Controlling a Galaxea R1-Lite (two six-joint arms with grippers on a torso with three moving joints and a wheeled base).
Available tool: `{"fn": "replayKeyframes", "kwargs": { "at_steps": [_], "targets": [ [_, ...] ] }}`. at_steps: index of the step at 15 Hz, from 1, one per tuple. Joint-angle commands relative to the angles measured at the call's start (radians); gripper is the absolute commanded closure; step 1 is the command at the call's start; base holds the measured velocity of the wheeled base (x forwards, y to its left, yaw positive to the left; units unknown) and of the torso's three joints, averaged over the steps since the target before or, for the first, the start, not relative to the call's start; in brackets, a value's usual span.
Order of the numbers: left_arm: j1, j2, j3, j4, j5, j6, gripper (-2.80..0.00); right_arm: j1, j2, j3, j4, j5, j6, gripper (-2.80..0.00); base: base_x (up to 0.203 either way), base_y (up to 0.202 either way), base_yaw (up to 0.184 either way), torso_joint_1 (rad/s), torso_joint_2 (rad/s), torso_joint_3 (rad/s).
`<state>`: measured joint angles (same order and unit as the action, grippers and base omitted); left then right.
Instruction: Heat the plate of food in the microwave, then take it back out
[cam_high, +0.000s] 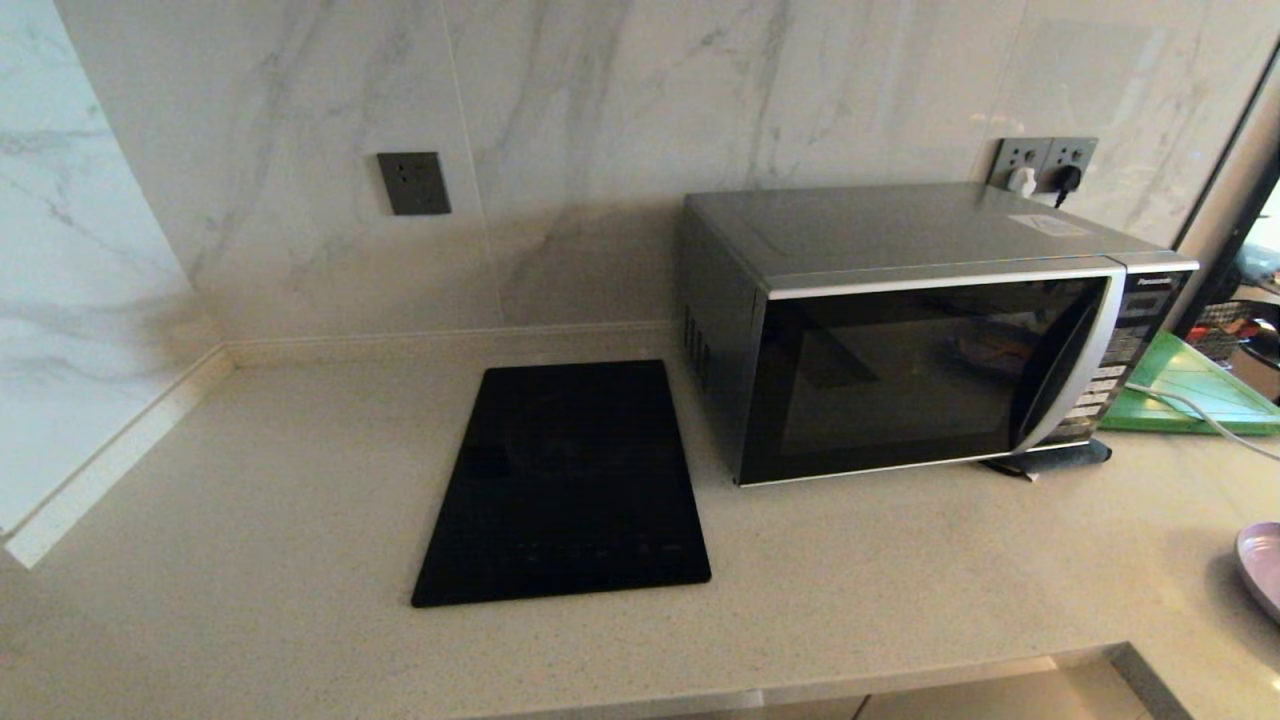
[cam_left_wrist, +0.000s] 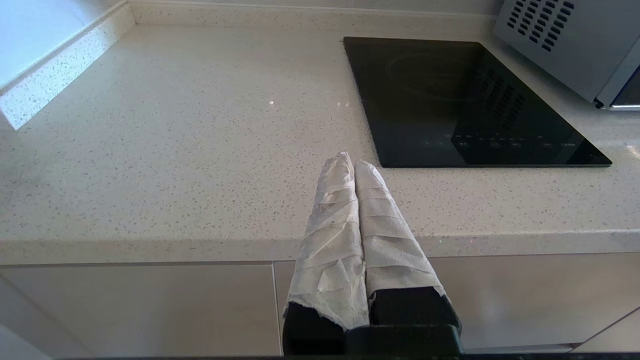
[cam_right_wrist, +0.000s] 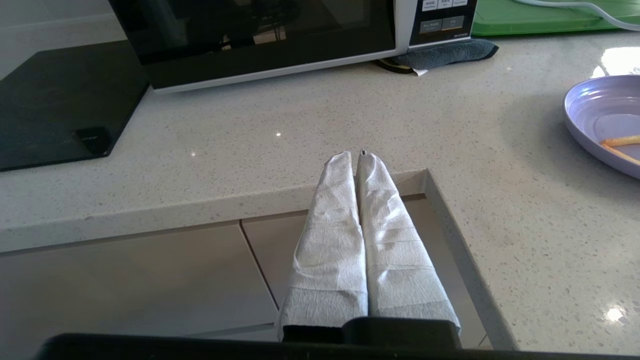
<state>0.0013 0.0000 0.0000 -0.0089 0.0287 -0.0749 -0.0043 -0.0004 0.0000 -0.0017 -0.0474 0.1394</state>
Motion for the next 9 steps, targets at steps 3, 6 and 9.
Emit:
{"fn": "replayKeyframes", "kwargs": {
  "at_steps": [3, 6, 9],
  "targets": [
    [0.000, 0.002, 0.000, 0.000, 0.000, 0.000, 0.00, 0.001, 0.001, 0.002, 0.000, 0.000, 0.000, 0.00, 0.000, 0.000, 0.000, 0.000, 0.00, 0.000],
    [0.000, 0.002, 0.000, 0.000, 0.000, 0.000, 0.00, 0.001, 0.000, 0.002, 0.000, 0.000, 0.000, 0.00, 0.000, 0.000, 0.000, 0.000, 0.00, 0.000],
    [0.000, 0.002, 0.000, 0.000, 0.000, 0.000, 0.00, 0.001, 0.000, 0.002, 0.000, -0.001, 0.004, 0.00, 0.000, 0.000, 0.000, 0.000, 0.00, 0.000]
  ]
}}
